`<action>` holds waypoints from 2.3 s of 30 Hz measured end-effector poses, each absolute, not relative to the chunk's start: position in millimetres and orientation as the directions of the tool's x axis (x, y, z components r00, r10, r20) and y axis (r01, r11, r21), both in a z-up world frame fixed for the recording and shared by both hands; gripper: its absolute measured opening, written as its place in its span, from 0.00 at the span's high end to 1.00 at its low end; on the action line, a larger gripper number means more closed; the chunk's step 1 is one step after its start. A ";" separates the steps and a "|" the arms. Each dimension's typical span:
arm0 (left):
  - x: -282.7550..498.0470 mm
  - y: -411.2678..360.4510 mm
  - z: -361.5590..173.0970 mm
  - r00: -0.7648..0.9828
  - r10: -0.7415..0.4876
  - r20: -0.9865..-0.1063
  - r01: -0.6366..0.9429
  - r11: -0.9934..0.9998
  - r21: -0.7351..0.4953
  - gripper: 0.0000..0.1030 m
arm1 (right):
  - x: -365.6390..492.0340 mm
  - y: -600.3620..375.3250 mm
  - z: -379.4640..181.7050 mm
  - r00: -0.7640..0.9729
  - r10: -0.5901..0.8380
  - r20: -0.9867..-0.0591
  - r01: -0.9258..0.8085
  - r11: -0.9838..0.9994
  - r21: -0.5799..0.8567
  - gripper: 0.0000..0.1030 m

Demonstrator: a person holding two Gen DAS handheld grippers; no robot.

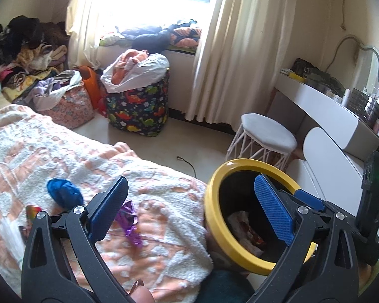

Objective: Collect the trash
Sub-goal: 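Move both tools back over the remaining trash on the bed, then grasp the red candy tube with the left tool while the right tool grasps the purple foil wrapper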

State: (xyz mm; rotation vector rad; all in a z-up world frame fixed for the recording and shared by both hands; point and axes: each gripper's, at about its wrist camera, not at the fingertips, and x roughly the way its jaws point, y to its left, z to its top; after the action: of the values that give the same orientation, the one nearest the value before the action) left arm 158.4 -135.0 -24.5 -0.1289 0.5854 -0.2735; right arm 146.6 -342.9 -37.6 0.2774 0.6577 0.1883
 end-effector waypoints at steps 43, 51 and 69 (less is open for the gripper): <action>148.2 50.9 -64.2 0.792 -0.048 -0.609 -0.140 0.956 -0.258 0.11 | 163.0 -165.3 -66.3 0.617 0.425 -0.663 -0.405 0.893 0.195 0.25; 155.5 58.4 -90.8 0.739 -0.088 -0.668 -0.154 0.943 -0.294 0.40 | 187.0 -153.4 -87.8 0.571 0.412 -0.710 -0.397 0.895 0.200 0.33; 174.3 54.5 -115.3 0.652 -0.089 -0.753 -0.185 0.944 -0.273 0.67 | 198.0 -165.4 -106.9 0.518 0.446 -0.730 -0.372 0.886 0.277 0.79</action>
State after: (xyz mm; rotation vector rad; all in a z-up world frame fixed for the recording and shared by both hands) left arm 174.3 54.5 -115.3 -0.3421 0.8637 0.0556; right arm 198.0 -165.4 -106.9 0.0889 0.9016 0.4917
